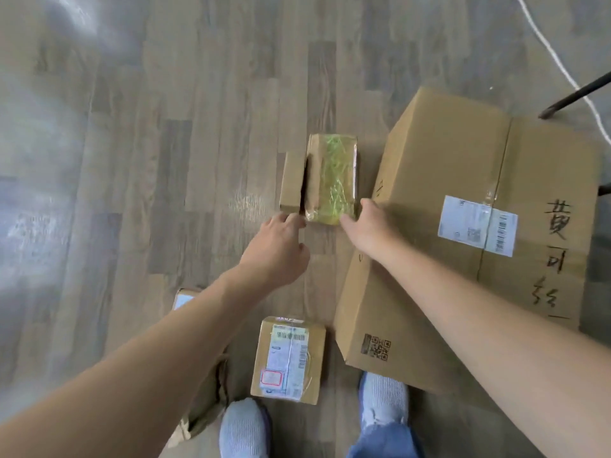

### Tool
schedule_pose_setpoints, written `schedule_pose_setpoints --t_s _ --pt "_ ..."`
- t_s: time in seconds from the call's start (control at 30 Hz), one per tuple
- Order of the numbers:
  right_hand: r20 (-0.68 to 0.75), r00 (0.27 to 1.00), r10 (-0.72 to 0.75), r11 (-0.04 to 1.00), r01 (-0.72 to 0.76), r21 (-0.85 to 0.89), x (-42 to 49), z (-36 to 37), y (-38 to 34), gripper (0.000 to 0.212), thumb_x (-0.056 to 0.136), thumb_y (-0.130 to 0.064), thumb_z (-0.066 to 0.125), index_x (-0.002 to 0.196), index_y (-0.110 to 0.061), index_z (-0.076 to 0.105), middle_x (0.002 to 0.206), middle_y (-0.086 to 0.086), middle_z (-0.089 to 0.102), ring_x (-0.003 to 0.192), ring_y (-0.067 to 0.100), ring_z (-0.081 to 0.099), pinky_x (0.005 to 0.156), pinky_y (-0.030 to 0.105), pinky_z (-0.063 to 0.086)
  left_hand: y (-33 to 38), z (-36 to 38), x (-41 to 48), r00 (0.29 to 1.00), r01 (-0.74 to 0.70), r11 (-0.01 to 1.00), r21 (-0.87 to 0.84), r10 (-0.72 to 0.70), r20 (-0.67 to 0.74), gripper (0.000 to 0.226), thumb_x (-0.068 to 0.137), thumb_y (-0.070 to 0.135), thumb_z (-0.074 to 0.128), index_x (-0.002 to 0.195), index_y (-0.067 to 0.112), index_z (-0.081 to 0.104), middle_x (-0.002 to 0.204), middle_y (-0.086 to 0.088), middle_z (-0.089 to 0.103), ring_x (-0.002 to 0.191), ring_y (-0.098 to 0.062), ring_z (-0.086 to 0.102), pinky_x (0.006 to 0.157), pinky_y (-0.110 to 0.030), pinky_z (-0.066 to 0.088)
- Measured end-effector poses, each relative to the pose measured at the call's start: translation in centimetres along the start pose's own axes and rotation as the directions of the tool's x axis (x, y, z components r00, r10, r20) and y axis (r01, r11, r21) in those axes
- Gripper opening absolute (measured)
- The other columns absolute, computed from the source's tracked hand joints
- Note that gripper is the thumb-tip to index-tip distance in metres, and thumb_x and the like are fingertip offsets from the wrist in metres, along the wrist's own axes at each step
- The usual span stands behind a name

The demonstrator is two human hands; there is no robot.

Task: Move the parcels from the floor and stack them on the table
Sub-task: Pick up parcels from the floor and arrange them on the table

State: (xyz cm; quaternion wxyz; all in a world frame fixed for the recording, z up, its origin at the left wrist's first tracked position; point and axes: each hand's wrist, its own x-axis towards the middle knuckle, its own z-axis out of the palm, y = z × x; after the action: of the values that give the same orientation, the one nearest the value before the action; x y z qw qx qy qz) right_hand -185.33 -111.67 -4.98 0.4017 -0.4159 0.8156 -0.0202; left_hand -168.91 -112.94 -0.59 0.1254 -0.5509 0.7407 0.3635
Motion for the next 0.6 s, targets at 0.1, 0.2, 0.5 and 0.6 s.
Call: schedule_pose_setpoints --t_s 0.1,0.2,0.5,0.6 --pt "0.010 0.999 0.047 0.999 -0.047 -0.003 3.8 2.1 -0.1 0.066 0.098 -0.040 0.047 0.146 0.001 0.027 0.144 0.018 0.038 0.126 0.034 0.046 0.099 0.041 0.042 -1.1 3.2 3.3 0.999 0.026 0.998 -0.049 -0.024 0.033 0.047 0.091 0.018 0.047 0.137 0.012 0.042 0.140 -0.007 0.043 0.126 -0.025 0.044 0.104 -0.036 0.038" --pt "0.036 0.985 0.167 0.981 -0.170 0.088 6.8 3.8 0.0 0.078 0.096 -0.045 0.051 0.148 0.001 0.017 0.148 0.018 0.034 0.127 0.034 0.046 0.096 0.040 0.043 -2.0 5.0 5.5 0.993 0.078 0.992 -0.101 -0.069 0.092 0.053 0.092 0.020 0.048 0.142 0.010 0.036 0.144 -0.007 0.043 0.130 -0.023 0.043 0.106 -0.033 0.035" --pt "0.123 0.920 0.372 0.846 -0.391 0.363 10.7 7.0 0.8 0.087 0.083 -0.046 0.070 0.144 -0.005 0.025 0.145 0.013 0.041 0.125 0.033 0.048 0.096 0.041 0.045 -2.6 6.3 11.2 0.952 0.304 0.781 -0.545 -0.226 0.207 0.045 0.088 0.016 0.049 0.133 0.012 0.042 0.111 0.004 0.054 0.083 -0.008 0.051 0.067 -0.023 0.041" --pt "0.212 0.895 0.394 0.786 -0.447 0.426 10.4 8.0 0.7 0.070 0.083 -0.040 0.071 0.137 -0.006 0.043 0.130 0.012 0.054 0.112 0.031 0.056 0.095 0.045 0.051 -3.0 6.6 11.8 0.937 0.345 0.636 -0.690 -0.280 0.210 0.042 0.083 0.023 0.058 0.123 0.018 0.048 0.114 0.003 0.059 0.089 -0.007 0.055 0.067 -0.021 0.042"
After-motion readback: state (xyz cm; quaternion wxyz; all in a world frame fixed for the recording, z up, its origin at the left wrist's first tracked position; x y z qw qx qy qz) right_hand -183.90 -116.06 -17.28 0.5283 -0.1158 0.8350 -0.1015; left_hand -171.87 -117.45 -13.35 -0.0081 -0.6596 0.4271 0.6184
